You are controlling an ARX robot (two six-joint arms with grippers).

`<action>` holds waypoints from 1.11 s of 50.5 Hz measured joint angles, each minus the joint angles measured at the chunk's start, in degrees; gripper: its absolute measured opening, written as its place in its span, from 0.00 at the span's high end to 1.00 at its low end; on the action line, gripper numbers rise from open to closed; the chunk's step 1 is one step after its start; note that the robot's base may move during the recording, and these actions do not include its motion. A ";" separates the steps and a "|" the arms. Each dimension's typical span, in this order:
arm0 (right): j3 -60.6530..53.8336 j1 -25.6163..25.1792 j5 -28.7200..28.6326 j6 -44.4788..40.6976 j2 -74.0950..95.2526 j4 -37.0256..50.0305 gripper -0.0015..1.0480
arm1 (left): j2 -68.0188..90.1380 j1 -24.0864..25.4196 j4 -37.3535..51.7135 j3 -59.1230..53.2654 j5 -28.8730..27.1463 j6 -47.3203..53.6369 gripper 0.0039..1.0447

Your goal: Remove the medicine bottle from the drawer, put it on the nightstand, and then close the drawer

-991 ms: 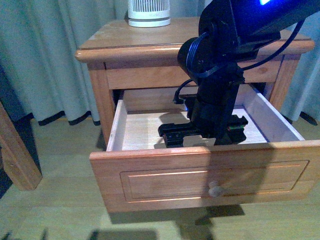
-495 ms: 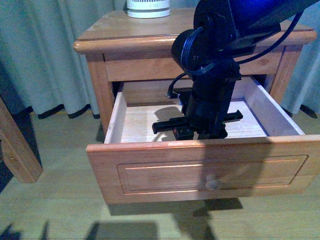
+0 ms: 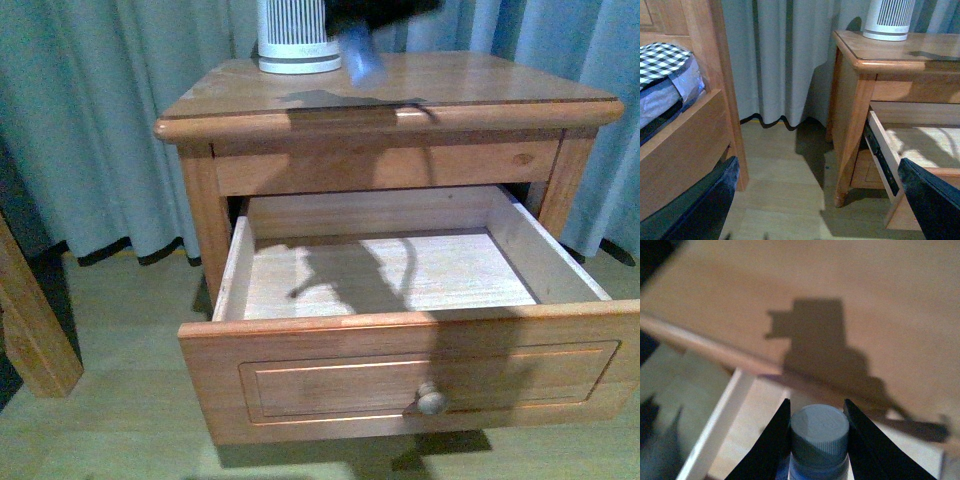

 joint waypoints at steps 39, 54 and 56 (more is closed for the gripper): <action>54.05 -5.53 13.14 -9.20 35.78 -13.31 0.37 | -0.02 0.00 0.00 0.00 0.00 0.00 0.06; 18.38 -5.22 1.09 -2.21 12.26 12.26 0.07 | -0.02 0.00 0.00 0.00 0.00 0.00 0.06; 10.82 -5.05 0.42 -1.70 6.49 15.43 0.07 | -0.02 0.00 0.00 0.00 -0.02 0.00 0.06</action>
